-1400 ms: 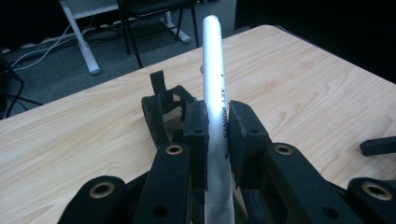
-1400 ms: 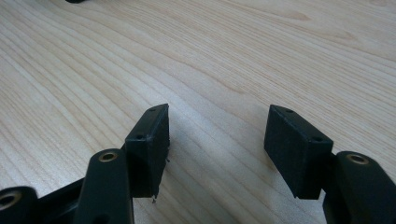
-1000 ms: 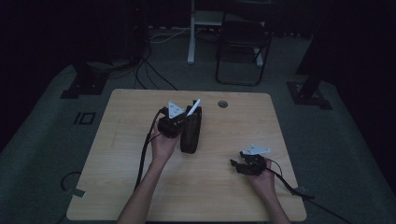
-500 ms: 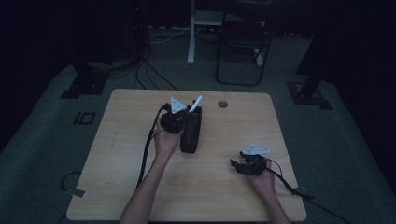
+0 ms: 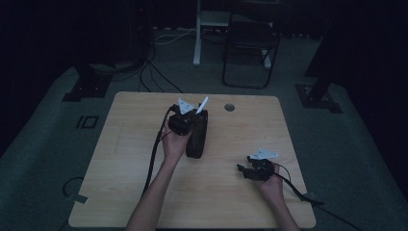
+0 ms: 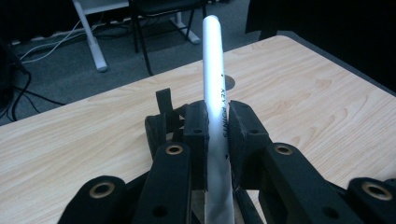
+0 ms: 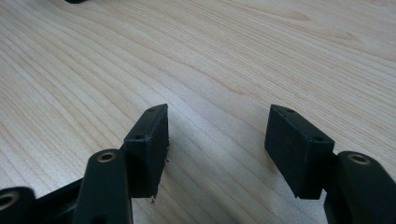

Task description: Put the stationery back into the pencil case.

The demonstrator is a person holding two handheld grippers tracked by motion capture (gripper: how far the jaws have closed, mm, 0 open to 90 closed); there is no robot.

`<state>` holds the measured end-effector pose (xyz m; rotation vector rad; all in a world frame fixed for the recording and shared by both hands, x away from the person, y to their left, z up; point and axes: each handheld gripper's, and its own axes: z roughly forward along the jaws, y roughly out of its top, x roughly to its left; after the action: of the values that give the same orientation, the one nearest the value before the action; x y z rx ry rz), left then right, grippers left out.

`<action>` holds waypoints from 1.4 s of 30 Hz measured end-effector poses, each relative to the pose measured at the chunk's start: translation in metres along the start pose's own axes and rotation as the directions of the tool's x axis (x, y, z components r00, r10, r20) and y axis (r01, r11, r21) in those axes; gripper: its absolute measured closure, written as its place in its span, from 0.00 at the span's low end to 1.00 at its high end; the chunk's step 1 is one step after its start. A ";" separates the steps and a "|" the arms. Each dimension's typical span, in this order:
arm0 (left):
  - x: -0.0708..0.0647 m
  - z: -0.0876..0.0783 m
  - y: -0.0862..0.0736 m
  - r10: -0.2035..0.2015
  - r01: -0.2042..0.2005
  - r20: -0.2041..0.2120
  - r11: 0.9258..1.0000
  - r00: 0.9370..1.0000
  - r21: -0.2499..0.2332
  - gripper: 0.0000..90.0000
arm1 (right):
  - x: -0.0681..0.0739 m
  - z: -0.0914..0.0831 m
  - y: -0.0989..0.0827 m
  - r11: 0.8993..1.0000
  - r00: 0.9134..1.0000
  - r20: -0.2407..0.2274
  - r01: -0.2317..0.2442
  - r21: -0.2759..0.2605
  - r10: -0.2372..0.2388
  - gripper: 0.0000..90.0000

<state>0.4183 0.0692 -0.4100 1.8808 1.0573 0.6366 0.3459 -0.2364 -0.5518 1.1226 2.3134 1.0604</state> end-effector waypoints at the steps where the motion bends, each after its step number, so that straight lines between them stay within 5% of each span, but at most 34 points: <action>1: 0.000 0.000 0.000 -0.003 0.003 0.000 1.000 1.000 -0.001 0.88 | 0.000 0.000 0.000 1.000 1.000 0.001 0.000 0.000 0.000 0.44; 42: -0.003 0.017 -0.001 -0.079 0.079 -0.070 0.997 0.994 0.002 0.88 | 0.000 0.001 0.001 1.000 1.000 -0.001 -0.003 0.001 0.003 0.43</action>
<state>0.4290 0.0592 -0.4194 1.8229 1.1731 0.6578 0.3472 -0.2357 -0.5518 1.1268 2.3139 1.0609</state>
